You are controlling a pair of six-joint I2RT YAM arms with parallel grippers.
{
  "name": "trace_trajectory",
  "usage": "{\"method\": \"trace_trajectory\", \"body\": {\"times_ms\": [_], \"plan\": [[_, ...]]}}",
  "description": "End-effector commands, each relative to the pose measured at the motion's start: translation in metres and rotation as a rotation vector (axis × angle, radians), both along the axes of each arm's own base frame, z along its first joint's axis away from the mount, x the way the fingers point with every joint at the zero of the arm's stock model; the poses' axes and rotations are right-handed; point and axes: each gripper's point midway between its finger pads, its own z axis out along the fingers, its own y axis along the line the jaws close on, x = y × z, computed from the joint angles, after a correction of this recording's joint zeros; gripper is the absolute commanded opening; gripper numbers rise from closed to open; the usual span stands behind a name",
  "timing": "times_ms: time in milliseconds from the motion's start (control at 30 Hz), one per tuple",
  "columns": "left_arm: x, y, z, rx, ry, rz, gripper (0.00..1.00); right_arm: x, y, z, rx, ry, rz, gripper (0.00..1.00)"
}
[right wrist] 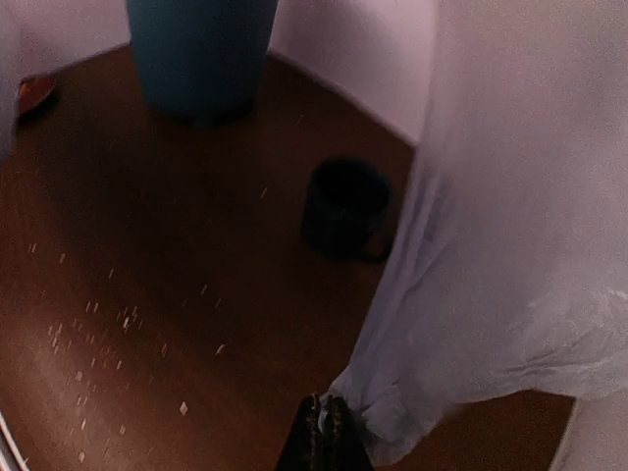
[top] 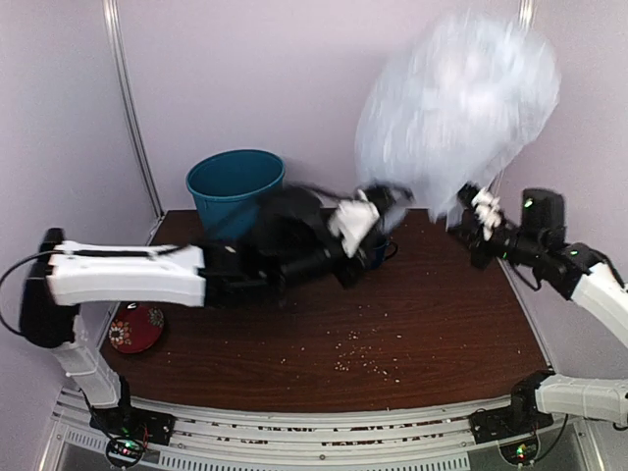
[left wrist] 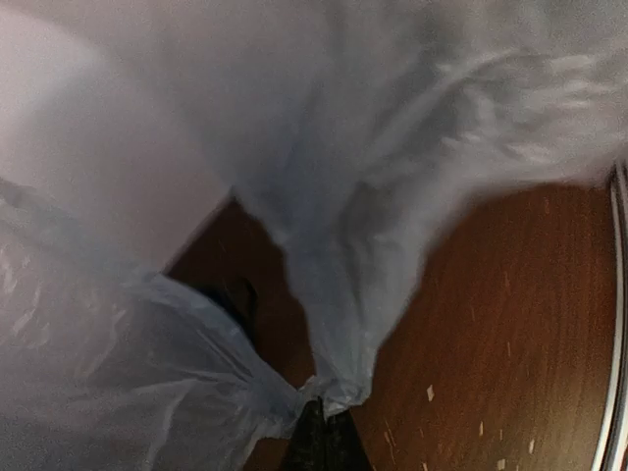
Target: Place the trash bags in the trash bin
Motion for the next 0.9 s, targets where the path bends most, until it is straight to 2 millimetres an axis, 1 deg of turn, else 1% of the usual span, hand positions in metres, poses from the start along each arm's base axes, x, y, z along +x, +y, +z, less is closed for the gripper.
{"method": "trace_trajectory", "body": {"times_ms": [0,67,133,233,300,367,433,567,633,700,767,867], "plan": [[-0.059,-0.007,-0.152,0.328,0.178,-0.080,0.00,-0.075,0.016,-0.025,-0.067,0.072,0.285,0.00],[-0.072,-0.009,-0.143,0.309,0.178,-0.099,0.00,-0.088,0.017,-0.007,-0.045,0.056,0.317,0.00],[-0.076,-0.008,-0.134,0.278,0.194,-0.103,0.00,-0.095,0.017,-0.001,-0.046,0.072,0.338,0.00],[-0.074,-0.005,-0.122,0.218,0.203,-0.086,0.00,-0.102,0.020,-0.002,-0.023,0.084,0.358,0.00],[-0.074,-0.005,-0.114,0.182,0.211,-0.084,0.00,-0.103,0.022,-0.009,-0.014,0.101,0.372,0.00],[-0.073,-0.007,-0.106,0.149,0.215,-0.079,0.00,-0.097,0.022,-0.009,0.015,0.109,0.343,0.00],[-0.071,-0.010,-0.095,0.111,0.210,-0.073,0.00,-0.095,0.024,-0.010,0.037,0.116,0.340,0.00],[-0.063,-0.019,-0.072,0.049,0.184,-0.064,0.00,-0.094,0.036,0.001,0.124,0.130,0.391,0.00],[-0.058,-0.027,-0.063,0.032,0.174,-0.067,0.00,-0.089,0.040,0.006,0.144,0.137,0.404,0.00],[-0.053,-0.034,-0.056,0.018,0.165,-0.067,0.00,-0.082,0.042,0.010,0.145,0.141,0.398,0.00],[-0.050,-0.041,-0.057,0.011,0.162,-0.070,0.00,-0.074,0.042,0.009,0.148,0.142,0.374,0.00],[-0.050,-0.047,-0.055,-0.016,0.165,-0.086,0.00,-0.070,0.044,-0.001,0.154,0.154,0.378,0.00]]}}
